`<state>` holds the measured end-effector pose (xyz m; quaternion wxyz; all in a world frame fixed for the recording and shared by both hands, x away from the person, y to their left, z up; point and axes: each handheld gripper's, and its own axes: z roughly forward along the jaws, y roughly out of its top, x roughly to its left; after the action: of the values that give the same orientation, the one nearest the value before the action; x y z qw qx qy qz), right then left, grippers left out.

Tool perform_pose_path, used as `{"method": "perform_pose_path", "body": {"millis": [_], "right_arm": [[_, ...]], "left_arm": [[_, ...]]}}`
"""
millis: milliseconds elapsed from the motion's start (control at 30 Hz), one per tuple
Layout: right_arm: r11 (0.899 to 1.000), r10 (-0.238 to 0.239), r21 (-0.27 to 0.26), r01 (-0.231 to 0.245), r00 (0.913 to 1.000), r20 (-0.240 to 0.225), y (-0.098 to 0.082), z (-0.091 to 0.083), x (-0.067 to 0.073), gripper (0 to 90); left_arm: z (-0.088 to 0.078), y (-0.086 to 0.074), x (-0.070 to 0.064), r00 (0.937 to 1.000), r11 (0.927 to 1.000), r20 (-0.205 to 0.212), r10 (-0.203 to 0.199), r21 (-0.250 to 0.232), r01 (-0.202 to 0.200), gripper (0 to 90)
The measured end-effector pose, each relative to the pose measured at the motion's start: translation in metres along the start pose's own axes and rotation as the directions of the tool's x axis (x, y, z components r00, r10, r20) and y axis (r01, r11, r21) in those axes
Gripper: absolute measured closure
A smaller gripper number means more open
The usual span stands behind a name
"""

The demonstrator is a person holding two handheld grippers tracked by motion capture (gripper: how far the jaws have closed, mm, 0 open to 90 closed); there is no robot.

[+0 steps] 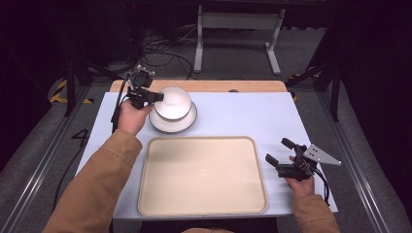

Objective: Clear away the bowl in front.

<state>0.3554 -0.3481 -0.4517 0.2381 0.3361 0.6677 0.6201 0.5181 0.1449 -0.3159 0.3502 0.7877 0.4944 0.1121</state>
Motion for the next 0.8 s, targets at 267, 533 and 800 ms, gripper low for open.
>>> {"method": "perform_pose_path", "body": {"millis": [267,533,800], "right_arm": [[1.000,0.000,0.000,0.000,1.0000,-0.001,0.000,0.000,0.000,1.9],[1.000,-0.002,0.003,0.002,1.0000,-0.002,0.000,0.000,0.000,1.9],[1.000,-0.003,0.003,0.003,1.0000,-0.003,0.000,0.001,0.000,1.9]], "left_arm": [[-0.009,0.000,-0.022,0.9950,0.9967,0.061,0.080,0.007,-0.080,81.7],[-0.016,-0.001,-0.047,0.9782,0.9829,0.104,0.180,0.020,-0.183,81.7],[-0.022,-0.004,-0.072,0.9531,0.9620,0.151,0.262,0.037,-0.270,81.6]]}}
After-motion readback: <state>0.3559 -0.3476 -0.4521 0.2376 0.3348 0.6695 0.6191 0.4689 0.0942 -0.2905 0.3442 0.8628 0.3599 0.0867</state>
